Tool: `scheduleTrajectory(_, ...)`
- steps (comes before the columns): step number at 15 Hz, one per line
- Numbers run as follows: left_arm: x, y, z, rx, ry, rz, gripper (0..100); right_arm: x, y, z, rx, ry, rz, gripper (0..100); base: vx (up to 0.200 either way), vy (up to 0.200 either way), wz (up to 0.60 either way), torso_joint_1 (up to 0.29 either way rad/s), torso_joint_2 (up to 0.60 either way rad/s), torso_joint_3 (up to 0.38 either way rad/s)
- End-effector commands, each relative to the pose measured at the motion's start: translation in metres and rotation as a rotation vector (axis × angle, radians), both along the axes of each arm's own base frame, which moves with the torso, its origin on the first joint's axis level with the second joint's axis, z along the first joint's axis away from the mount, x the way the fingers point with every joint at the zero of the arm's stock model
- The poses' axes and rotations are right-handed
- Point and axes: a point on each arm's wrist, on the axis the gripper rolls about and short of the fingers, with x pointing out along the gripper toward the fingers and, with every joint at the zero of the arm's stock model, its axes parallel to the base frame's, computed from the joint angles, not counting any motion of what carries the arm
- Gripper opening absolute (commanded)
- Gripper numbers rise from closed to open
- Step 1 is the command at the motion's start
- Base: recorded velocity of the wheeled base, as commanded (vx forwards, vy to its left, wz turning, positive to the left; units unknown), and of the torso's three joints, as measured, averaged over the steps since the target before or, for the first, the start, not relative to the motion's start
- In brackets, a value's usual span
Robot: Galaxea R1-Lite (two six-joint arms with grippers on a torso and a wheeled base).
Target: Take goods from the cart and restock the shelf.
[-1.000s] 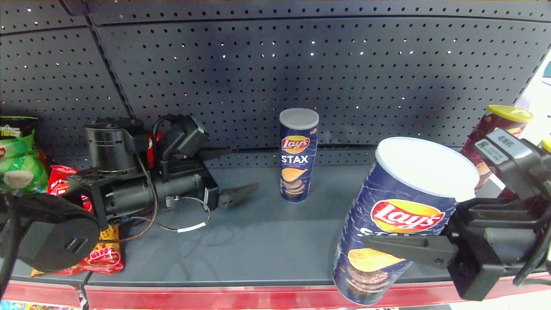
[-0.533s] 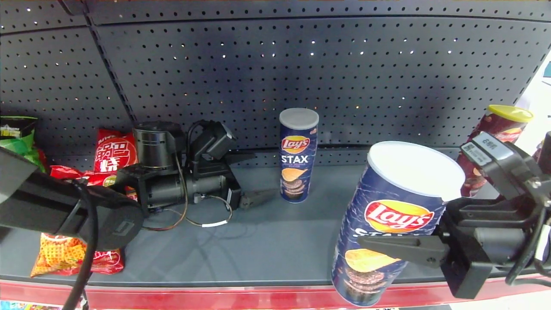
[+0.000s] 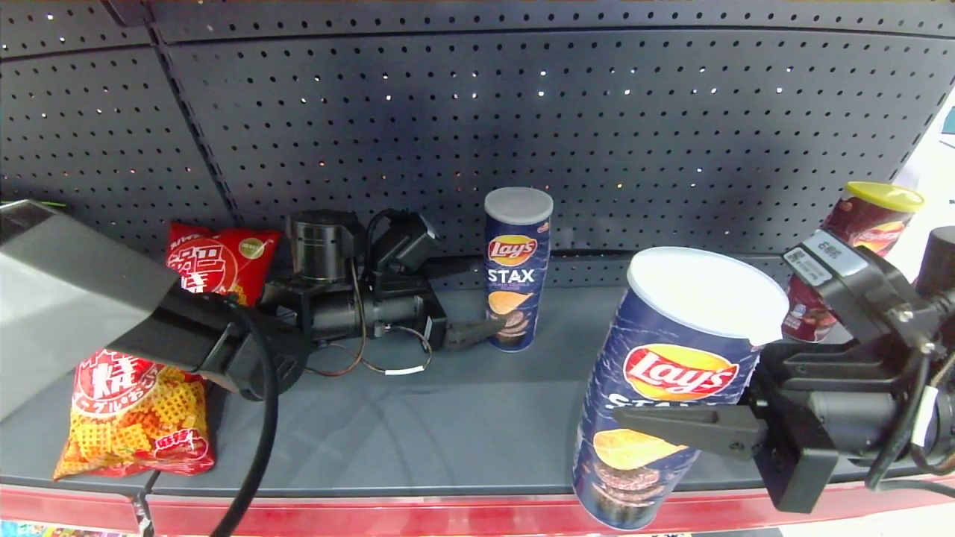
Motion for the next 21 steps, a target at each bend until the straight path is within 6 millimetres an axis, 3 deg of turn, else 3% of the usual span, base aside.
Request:
scheduleTrajectory(1,0.012,-0.005,-0.013,0.007,0.017,0.0,100,0.001,0.001,-0.001,-0.002,0.006,0.001,0,0.0,0.0,0.0,0.0,0.0,0.0)
scheduleTrajectory(11,0.041,-0.018,-0.028,-0.008,-0.002,-0.03,100,0.005,0.001,-0.005,-0.008,0.021,-0.007,0,0.0,0.0,0.0,0.0,0.0,0.0)
scheduleTrajectory(21,0.058,-0.052,-0.037,-0.03,-0.04,-0.092,100,0.005,0.0,-0.007,-0.012,0.028,-0.01,0,0.0,0.0,0.0,0.0,0.0,0.0)
